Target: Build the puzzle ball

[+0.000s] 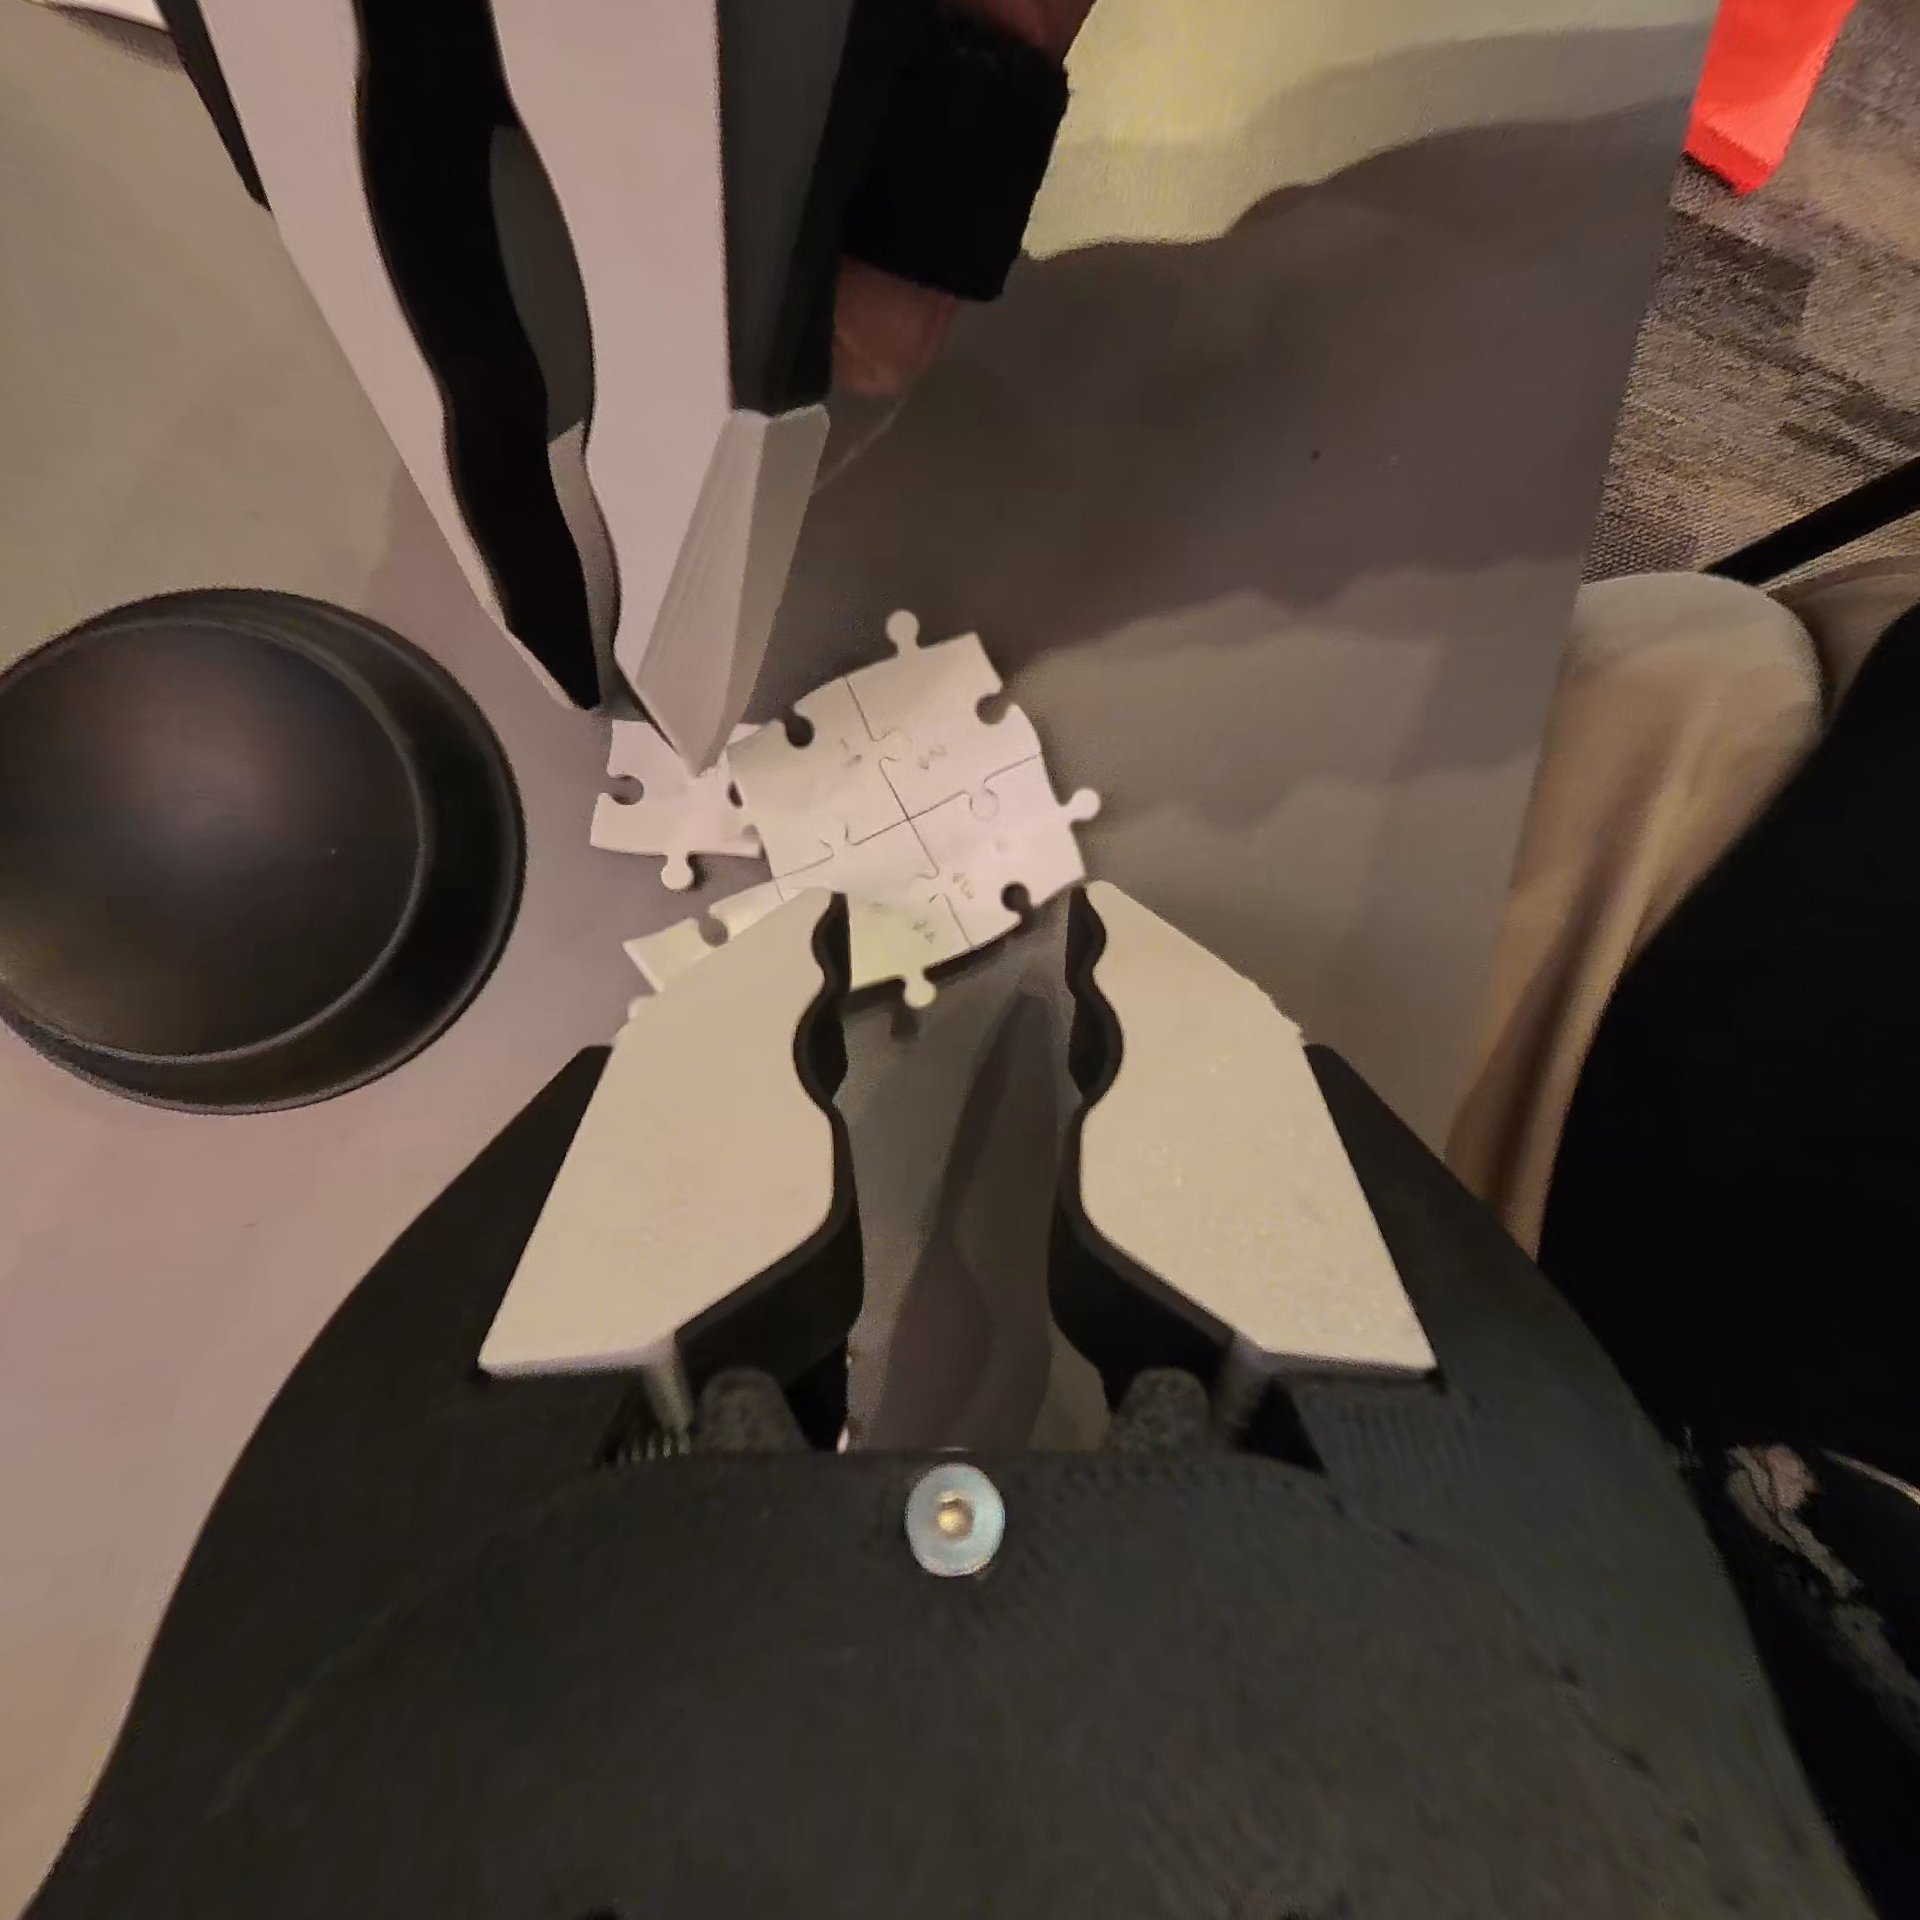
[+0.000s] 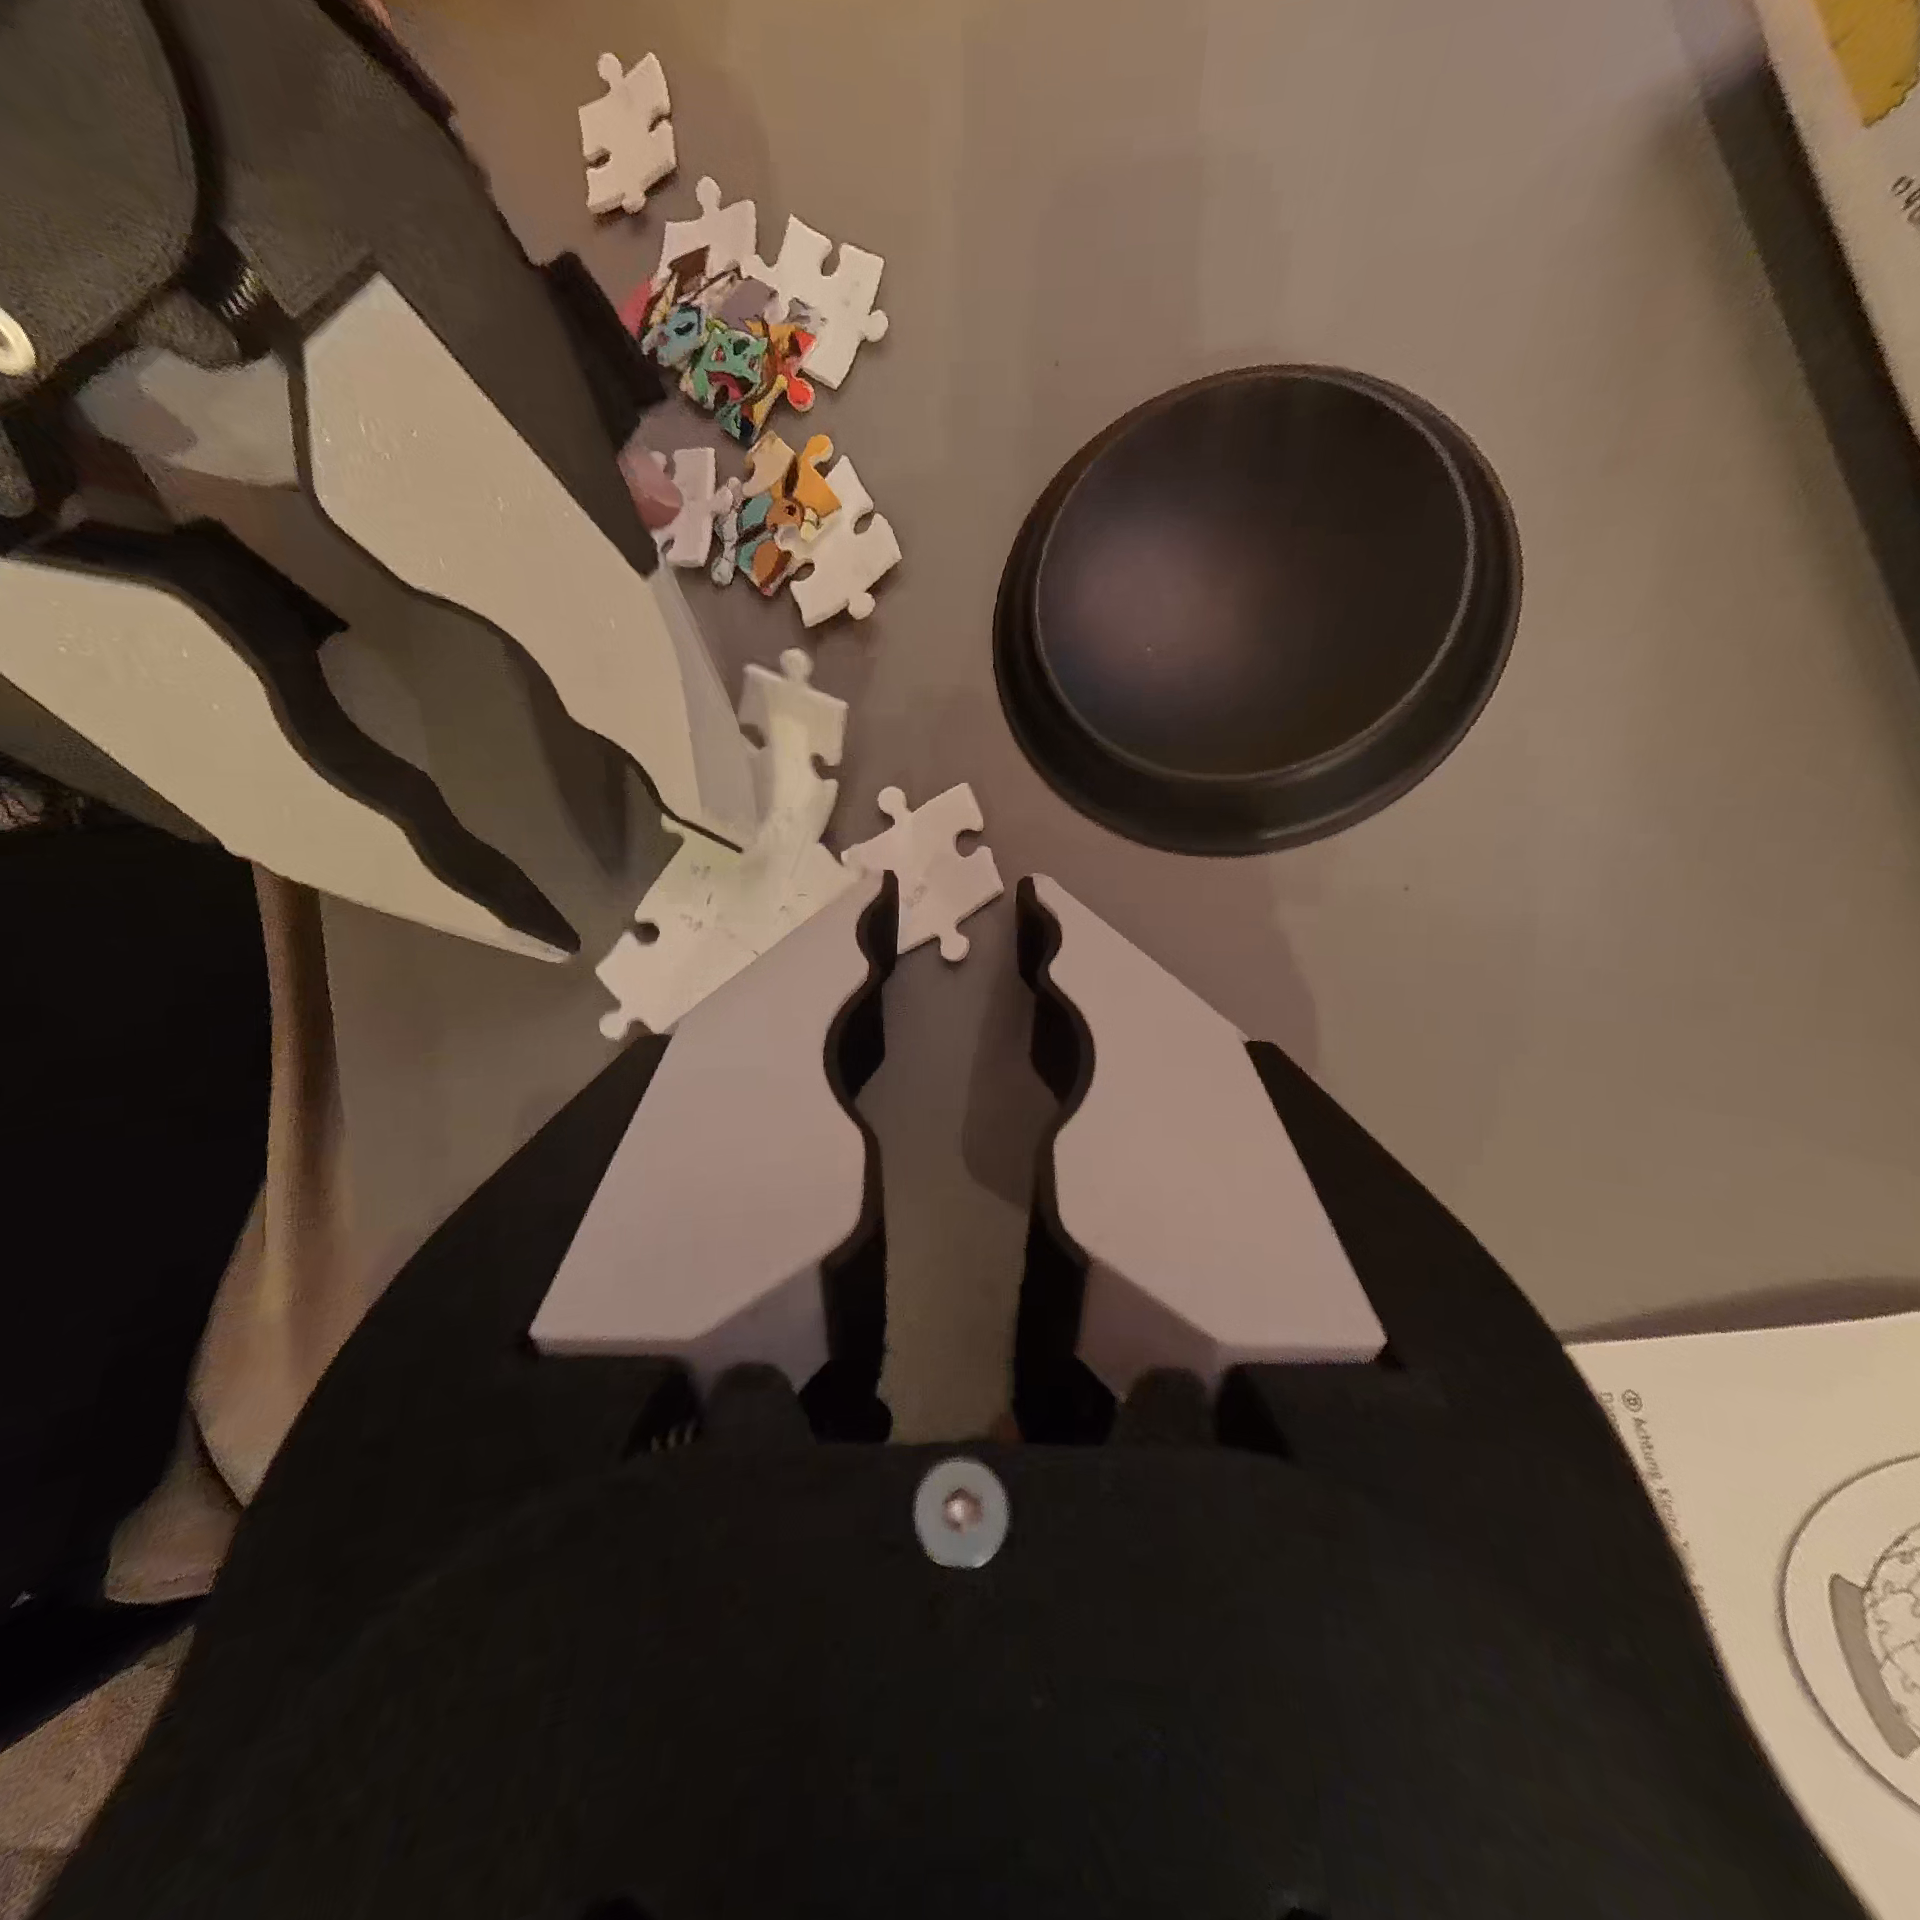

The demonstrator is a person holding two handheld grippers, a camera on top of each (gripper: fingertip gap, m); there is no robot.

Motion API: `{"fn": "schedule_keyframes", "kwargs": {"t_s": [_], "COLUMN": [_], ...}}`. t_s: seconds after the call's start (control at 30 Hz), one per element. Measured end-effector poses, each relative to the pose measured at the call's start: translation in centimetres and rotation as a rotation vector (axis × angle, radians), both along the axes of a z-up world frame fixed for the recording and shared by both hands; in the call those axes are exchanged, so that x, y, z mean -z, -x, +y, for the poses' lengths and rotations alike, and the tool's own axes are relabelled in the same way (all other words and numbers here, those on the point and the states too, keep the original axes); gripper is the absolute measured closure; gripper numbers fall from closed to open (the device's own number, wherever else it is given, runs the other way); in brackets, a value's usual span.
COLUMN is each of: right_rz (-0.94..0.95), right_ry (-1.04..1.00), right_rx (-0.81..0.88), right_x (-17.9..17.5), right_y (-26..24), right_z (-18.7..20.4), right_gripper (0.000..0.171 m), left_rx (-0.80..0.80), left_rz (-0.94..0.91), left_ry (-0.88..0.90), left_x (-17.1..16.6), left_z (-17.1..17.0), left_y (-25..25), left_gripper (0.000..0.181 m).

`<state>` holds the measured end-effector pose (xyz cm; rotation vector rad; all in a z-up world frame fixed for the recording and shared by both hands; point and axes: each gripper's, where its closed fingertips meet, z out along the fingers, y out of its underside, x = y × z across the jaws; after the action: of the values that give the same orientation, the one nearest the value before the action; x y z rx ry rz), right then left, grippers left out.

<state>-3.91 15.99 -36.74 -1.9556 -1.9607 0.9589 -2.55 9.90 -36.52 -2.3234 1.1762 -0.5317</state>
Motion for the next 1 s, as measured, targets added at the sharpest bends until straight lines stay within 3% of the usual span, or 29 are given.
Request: {"fn": "schedule_keyframes", "kwargs": {"t_s": [0.03,0.37,0.63,1.0], "right_rz": [-0.005,-0.004,-0.009,-0.028], "right_ry": [0.000,-0.107,-0.091,-0.269], "right_rx": [-0.009,-0.129,-0.118,-0.080], "right_x": [0.0,-0.2,0.3,0.6], "right_y": [-0.2,-0.2,0.2,0.3], "right_z": [0.0,0.0,-0.5,-1.0], "right_gripper": [0.149,0.139,0.139,0.144], "left_rx": [0.005,0.042,0.177,0.186], "left_rz": [-0.011,0.034,0.104,0.162], "left_ry": [0.003,0.023,0.052,0.028], "left_x": [-0.3,0.7,0.8,0.5], "left_z": [-0.1,-1.2,-2.8,-2.5], "left_y": [0.0,-0.5,0.7,3.2], "left_gripper": [0.142,0.140,0.155,0.152]}}
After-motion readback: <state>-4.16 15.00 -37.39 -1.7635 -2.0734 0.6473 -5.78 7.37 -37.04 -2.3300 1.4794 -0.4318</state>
